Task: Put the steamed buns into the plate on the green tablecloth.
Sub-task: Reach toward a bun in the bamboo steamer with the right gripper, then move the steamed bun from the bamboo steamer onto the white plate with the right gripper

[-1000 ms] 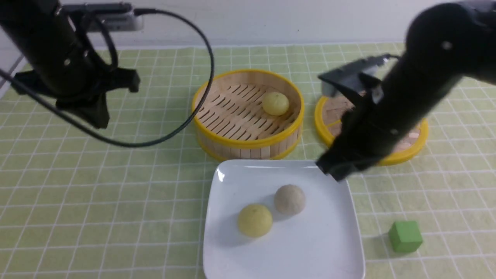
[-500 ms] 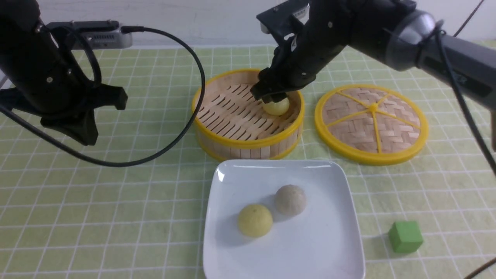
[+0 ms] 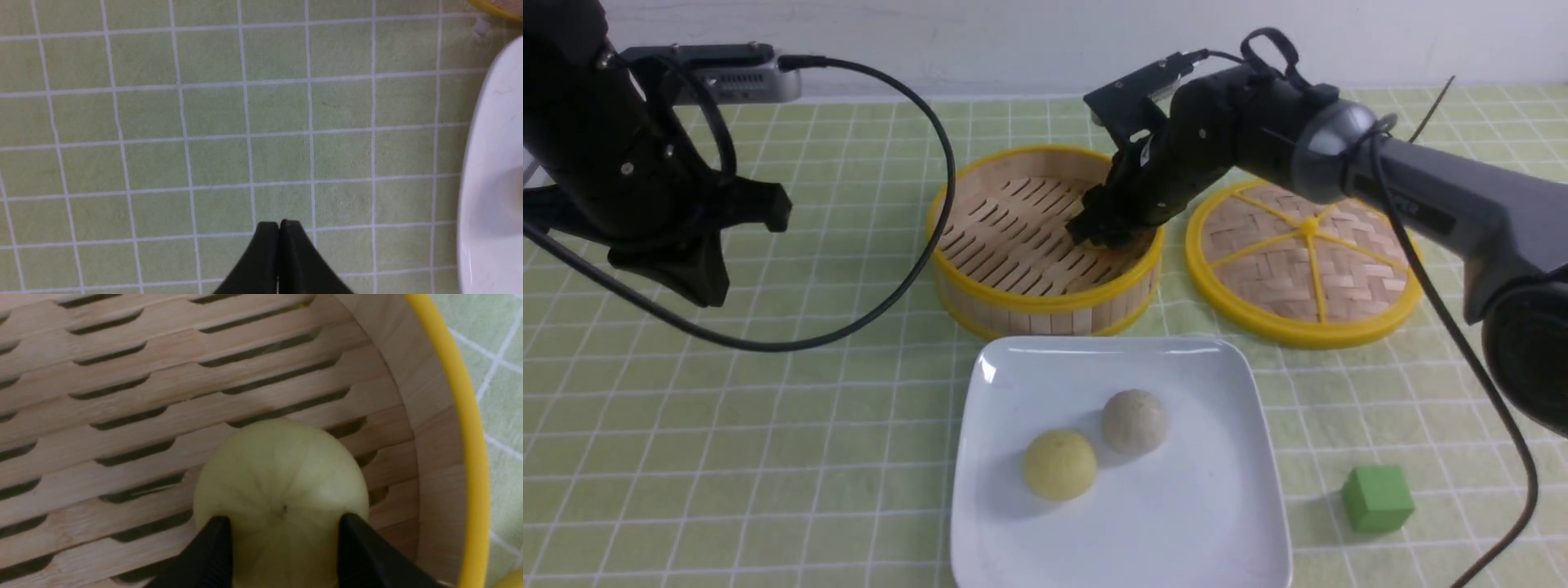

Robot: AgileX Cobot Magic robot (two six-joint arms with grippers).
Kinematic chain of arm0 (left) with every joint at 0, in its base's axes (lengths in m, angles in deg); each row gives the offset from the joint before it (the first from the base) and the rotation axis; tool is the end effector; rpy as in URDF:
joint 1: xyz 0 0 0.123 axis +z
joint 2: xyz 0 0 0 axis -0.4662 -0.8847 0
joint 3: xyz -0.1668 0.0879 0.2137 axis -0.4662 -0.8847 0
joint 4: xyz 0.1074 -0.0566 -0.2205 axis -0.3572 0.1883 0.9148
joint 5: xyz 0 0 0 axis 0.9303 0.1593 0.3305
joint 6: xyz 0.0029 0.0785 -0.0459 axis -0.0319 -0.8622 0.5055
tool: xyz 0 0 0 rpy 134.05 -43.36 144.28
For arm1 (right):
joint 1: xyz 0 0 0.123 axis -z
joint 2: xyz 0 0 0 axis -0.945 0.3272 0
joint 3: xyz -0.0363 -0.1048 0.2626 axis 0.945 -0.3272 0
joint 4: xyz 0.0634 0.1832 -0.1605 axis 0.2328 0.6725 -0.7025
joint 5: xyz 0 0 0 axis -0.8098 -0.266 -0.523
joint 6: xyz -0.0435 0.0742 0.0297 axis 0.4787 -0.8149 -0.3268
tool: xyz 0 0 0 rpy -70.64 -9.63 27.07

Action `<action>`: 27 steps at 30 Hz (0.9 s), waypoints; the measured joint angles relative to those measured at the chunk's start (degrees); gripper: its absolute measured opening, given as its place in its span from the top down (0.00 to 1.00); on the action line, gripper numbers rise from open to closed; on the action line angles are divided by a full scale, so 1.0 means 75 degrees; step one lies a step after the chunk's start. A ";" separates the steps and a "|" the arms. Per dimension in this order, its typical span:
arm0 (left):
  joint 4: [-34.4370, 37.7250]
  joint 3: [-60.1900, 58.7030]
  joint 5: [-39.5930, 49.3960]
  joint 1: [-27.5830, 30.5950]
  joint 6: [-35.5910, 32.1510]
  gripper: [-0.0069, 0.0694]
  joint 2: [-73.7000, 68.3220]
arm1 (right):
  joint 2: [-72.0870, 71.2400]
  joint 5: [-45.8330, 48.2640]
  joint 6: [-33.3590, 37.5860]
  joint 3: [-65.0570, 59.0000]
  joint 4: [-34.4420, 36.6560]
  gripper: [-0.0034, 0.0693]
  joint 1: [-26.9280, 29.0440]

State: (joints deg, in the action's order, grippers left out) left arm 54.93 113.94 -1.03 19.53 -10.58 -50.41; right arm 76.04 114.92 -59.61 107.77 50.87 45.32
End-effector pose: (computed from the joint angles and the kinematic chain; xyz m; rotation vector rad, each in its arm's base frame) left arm 0.3185 -0.0462 0.3276 0.1018 2.8526 -0.0448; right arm 0.4821 0.2346 0.1900 -0.6441 2.3629 0.2121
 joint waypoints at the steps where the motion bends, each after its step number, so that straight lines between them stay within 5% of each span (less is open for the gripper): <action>1: 0.0000 0.0000 0.0000 0.0000 0.0000 0.88 0.0000 | 0.0024 -0.0044 0.0031 0.0000 0.0000 0.50 0.0000; 5: 0.0000 0.0000 0.0000 0.0000 0.0000 0.88 0.0000 | 0.0003 0.0055 0.0171 0.0006 -0.0007 0.76 0.0007; 6: 0.0040 0.0000 0.0000 0.0000 0.0000 0.88 0.0000 | -0.0119 0.0283 0.0253 0.0006 -0.0007 0.89 0.0007; 8: 0.0000 0.0000 0.0000 0.0000 0.0000 0.88 0.0000 | -0.0344 0.0602 0.0332 0.0006 -0.0007 0.94 0.0007; 18: 0.0000 0.0000 0.0010 0.0000 0.0000 0.86 0.0006 | -0.3761 0.4396 0.0171 -0.0089 0.0393 0.94 0.0249; 27: 0.0000 0.0000 -0.0029 0.0000 0.0000 0.85 0.0024 | -0.5187 0.4549 -0.0167 -0.3366 0.1868 0.94 -0.0025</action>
State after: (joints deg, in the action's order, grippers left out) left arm 54.93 113.94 -1.25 19.53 -10.58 -50.22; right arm 37.14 149.04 -60.87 82.52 64.87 45.13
